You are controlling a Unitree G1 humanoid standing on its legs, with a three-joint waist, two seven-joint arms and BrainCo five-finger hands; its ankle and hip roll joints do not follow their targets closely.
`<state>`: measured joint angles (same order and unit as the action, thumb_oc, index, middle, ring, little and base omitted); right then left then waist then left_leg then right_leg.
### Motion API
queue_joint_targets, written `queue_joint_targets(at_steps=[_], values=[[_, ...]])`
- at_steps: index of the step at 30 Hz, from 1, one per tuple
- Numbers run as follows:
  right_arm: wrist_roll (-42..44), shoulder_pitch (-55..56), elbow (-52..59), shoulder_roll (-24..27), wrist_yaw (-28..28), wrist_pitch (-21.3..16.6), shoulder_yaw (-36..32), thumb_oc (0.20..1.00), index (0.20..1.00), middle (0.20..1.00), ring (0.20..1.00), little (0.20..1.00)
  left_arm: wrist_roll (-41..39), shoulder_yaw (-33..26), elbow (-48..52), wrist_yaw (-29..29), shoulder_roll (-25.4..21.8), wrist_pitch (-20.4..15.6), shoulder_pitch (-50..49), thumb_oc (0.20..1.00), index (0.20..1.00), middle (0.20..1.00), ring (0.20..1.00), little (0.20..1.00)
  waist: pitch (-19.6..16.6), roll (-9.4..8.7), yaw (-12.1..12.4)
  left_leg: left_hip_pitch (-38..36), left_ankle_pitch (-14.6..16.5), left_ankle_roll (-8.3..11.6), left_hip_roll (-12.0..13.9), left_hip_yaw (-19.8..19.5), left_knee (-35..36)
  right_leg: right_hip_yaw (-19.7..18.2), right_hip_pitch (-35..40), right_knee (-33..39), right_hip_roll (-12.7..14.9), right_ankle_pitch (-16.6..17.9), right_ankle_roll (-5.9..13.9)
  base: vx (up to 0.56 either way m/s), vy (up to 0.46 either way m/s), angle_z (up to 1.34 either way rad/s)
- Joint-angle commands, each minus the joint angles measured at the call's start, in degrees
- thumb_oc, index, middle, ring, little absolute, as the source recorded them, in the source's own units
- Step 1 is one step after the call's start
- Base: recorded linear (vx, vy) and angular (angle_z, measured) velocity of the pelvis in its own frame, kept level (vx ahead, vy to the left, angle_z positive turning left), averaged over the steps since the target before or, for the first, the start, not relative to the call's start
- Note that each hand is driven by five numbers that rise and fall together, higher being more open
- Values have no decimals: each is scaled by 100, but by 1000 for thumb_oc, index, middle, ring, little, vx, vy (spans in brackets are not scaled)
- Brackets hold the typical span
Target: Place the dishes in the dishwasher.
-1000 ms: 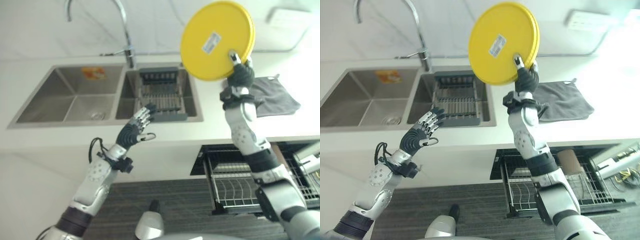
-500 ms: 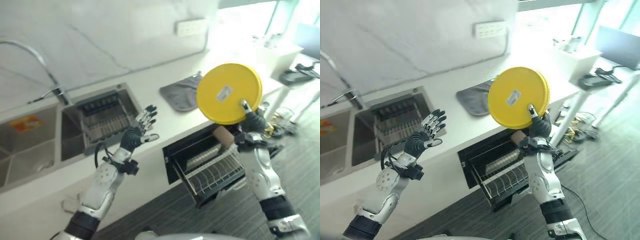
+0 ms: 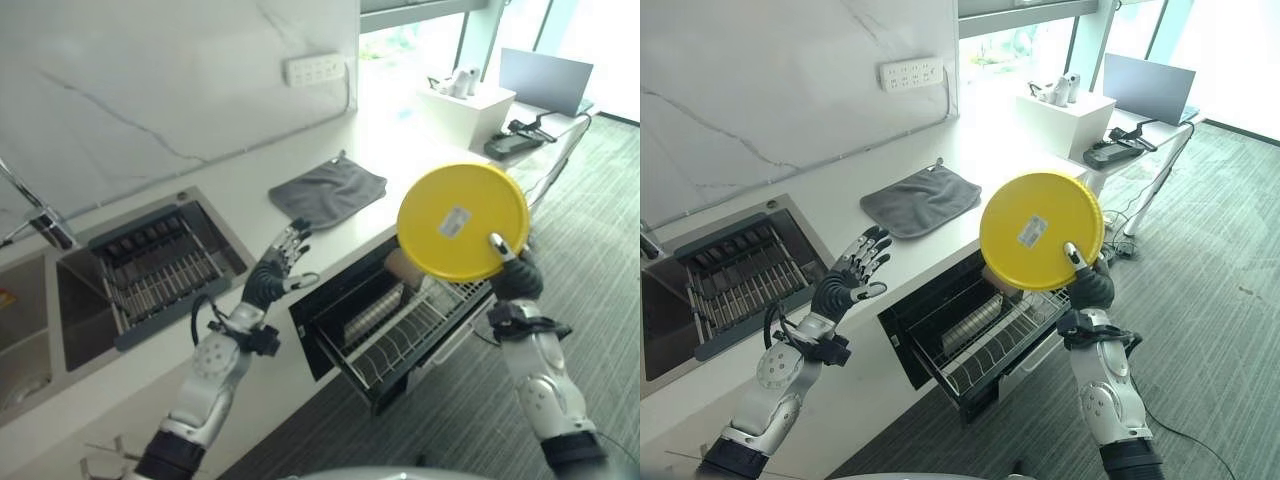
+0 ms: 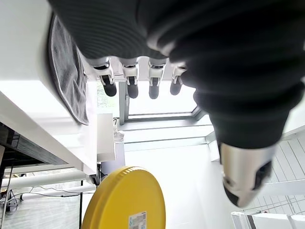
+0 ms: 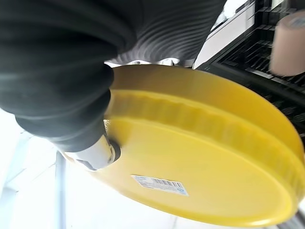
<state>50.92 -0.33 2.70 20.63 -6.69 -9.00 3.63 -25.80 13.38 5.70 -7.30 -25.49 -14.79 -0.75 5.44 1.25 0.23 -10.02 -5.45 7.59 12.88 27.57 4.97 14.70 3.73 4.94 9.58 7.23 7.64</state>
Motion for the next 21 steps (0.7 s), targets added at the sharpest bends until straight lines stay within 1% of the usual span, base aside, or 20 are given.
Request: queue_joint_targets(at_steps=[1, 4, 8, 11, 13, 15, 18, 21], values=[[267, -420, 623, -207, 257, -258, -380, 200, 200, 200, 200, 200, 159, -276, 156, 20, -191, -146, 103, 1000, 1000, 1000, 1000, 1000, 168, -174, 29, 18, 472, -209, -107, 53, -499, 793, 428, -864, 195, -890, -12, 39, 19, 1], [161, -328, 497, -317, 142, -159, -276, 200, 200, 200, 200, 200, 177, -373, 225, -52, -197, -83, -21, 1000, 1000, 1000, 1000, 1000, 206, -135, 95, 40, 477, -237, -157, -7, -497, 886, 418, -957, 234, -947, 7, 46, 30, 1], [128, -304, 314, -394, 69, -123, -169, 200, 200, 200, 200, 200, 174, -412, 271, -69, -229, -76, -77, 1000, 1000, 1000, 1000, 1000, 275, -86, 159, 103, 495, -271, -194, -91, -549, 953, 356, -1148, 261, -1053, 5, 13, 20, 1], [70, -302, 37, -536, 1, -223, 1, 200, 200, 200, 200, 200, 205, -455, 337, -108, -252, -77, -137, 1000, 1000, 1000, 1000, 1000, 407, -15, 284, 247, 486, -303, -240, -257, -604, 1034, 206, -1420, 301, -1196, 2, -11, 33, 4], [37, -302, -24, -569, -45, -245, 41, 200, 200, 200, 200, 200, 200, -481, 366, -123, -253, -65, -162, 1000, 1000, 1000, 1000, 1000, 433, -1, 315, 280, 476, -307, -255, -294, -601, 1064, 170, -1453, 318, -1212, 10, -17, 15, 10], [-53, -355, -269, -649, -173, -347, 128, 200, 200, 200, 200, 200, 179, -506, 377, -168, -238, -108, -195, 1000, 1000, 1000, 1000, 1000, 494, 50, 394, 351, 438, -309, -291, -356, -574, 1133, 92, -1480, 366, -1207, 30, -31, 36, 13], [-87, -410, -449, -683, -290, -449, 148, 200, 200, 200, 200, 200, 170, -497, 377, -185, -235, -141, -192, 1000, 1000, 1000, 1000, 1000, 533, 88, 436, 415, 416, -308, -311, -389, -559, 1164, 30, -1497, 390, -1205, 46, -38, 28, 13], [43, -604, -847, -734, -342, -615, 78, 200, 200, 200, 200, 200, 154, -455, 424, -224, -229, -154, -170, 1000, 1000, 1000, 1000, 1000, 630, 162, 530, 547, 396, -325, -348, -475, -587, 1216, -77, -1590, 456, -1223, 50, -61, 37, 6]])
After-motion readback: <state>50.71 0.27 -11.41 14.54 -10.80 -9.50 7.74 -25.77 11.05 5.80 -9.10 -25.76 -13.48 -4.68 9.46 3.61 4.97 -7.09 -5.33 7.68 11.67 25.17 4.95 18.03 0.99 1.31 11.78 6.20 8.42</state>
